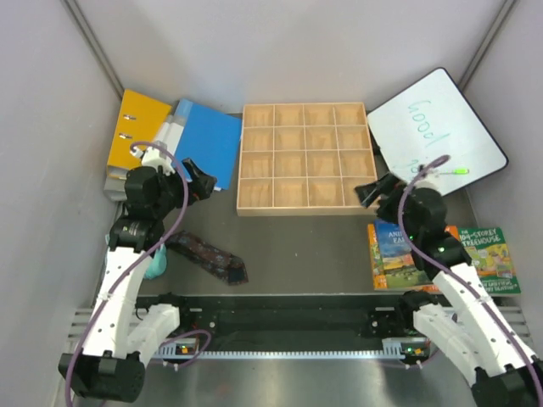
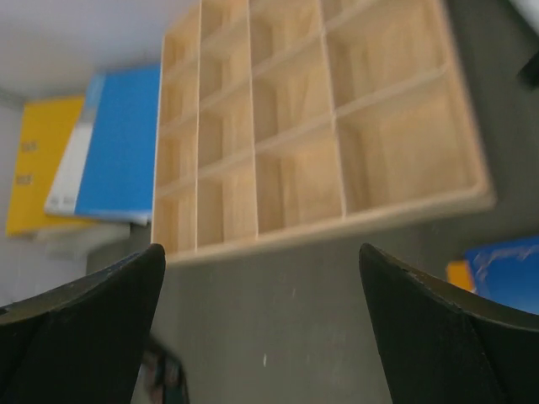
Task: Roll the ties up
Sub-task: Flatten out the tie at the center of the board.
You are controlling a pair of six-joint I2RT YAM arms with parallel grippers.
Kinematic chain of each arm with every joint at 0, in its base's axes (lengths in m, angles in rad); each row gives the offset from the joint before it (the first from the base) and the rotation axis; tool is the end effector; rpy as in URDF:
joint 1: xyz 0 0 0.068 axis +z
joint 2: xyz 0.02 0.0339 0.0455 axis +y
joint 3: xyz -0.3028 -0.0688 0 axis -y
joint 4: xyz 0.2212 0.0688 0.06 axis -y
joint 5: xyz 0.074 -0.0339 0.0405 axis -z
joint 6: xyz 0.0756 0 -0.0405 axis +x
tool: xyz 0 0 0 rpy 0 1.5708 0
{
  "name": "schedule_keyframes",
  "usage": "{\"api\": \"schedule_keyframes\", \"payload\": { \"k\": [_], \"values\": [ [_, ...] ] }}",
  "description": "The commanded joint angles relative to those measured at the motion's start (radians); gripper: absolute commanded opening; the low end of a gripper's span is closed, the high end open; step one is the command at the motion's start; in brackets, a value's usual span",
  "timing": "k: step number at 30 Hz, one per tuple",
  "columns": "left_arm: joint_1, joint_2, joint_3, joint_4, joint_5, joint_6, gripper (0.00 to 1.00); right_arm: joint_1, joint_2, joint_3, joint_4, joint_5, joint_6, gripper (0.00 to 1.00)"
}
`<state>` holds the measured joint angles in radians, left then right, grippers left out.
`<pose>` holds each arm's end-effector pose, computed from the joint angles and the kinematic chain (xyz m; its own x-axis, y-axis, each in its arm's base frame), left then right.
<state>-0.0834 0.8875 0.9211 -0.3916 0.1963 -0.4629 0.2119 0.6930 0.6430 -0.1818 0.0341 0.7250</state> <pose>0.1848 -0.0302 0.3638 -0.4302 -0.4035 -0.8075 0.0801 0.8739 -0.4794 0.1536 0.0304 0.3215 -0.2860 0.6164 -0.7337 0.0159 0.7686 0.6395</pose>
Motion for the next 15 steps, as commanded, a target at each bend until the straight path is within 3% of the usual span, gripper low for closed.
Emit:
{"api": "schedule_keyframes", "payload": {
  "k": [1, 2, 5, 9, 15],
  "values": [
    [0.004, -0.054, -0.014, -0.118, 0.073, -0.055, 0.99, 0.225, -0.016, 0.035, -0.254, -0.005, 0.166, 0.99],
    [0.004, -0.059, -0.030, -0.103, 0.162, -0.056, 0.99, 0.306, -0.020, 0.038, -0.258, 0.036, 0.188, 0.99],
    [0.004, -0.107, -0.053, -0.133, 0.152, -0.077, 0.99, 0.375, -0.001, 0.017, -0.217, -0.009, 0.278, 0.99],
    [0.004, -0.156, -0.033, -0.306, -0.087, -0.037, 0.99, 0.533, 0.120, 0.007, -0.142, -0.051, 0.301, 0.95],
    [0.004, -0.205, -0.013, -0.414, -0.228, 0.001, 0.96, 0.676, 0.403, 0.047, 0.056, -0.080, 0.358, 0.94]
  ]
}}
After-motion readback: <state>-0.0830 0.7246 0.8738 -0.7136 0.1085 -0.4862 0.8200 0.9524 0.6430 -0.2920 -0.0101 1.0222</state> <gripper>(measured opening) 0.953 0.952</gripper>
